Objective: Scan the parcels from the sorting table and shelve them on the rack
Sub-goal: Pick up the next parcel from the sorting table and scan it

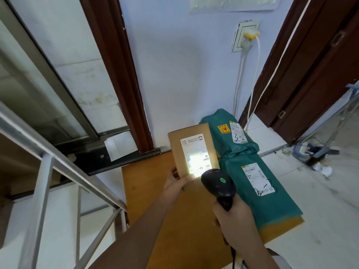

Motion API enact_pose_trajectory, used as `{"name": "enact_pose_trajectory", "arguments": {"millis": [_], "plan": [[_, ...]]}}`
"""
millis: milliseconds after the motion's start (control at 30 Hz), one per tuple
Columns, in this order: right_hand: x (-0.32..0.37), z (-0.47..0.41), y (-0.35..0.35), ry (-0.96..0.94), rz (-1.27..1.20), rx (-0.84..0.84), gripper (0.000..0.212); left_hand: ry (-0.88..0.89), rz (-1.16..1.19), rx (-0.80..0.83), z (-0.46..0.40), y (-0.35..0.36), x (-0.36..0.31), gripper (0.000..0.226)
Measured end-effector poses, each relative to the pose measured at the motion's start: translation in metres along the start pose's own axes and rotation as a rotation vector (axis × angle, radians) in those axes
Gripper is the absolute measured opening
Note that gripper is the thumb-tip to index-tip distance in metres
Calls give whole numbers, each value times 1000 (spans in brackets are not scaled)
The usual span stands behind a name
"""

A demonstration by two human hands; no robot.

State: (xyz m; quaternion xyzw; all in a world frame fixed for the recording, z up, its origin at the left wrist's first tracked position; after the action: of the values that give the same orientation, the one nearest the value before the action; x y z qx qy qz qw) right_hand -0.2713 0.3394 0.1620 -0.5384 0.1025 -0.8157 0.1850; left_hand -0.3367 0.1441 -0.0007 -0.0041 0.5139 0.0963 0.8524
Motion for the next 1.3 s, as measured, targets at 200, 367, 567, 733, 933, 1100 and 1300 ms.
{"name": "enact_pose_trajectory", "arguments": {"millis": [200, 367, 567, 733, 933, 1100, 1300], "plan": [[-12, 25, 12, 28, 20, -20, 14, 13, -32, 14, 28, -8, 14, 142], [-10, 42, 16, -15, 92, 32, 13, 39, -49, -32, 62, -21, 15, 131], [1, 61, 13, -147, 176, 197, 14, 70, 48, -161, 105, -39, 17, 127], [-6, 81, -4, -253, 235, 390, 11, 116, 154, -297, 151, -35, 31, 122], [-24, 120, -17, -284, 287, 604, 8, 124, 234, -404, 230, -17, 79, 111], [-36, 170, 8, -300, 384, 795, 11, 138, 285, -528, 312, -23, 111, 98], [-52, 242, 52, -379, 478, 988, 12, 148, 405, -734, 419, -65, 164, 104]]}}
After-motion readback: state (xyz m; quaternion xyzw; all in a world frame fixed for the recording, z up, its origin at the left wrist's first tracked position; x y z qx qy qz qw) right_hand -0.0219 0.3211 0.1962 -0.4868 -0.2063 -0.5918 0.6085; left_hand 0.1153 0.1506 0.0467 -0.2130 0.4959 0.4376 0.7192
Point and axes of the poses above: each hand's wrist, its own z-axis away from the middle knuckle, its own y-axis out of the palm, x = y × z, the point moved 9 cm from there along -z, towards the middle knuckle, and after that the axes turned 5 degrees about -z, right-handed, at the moved point
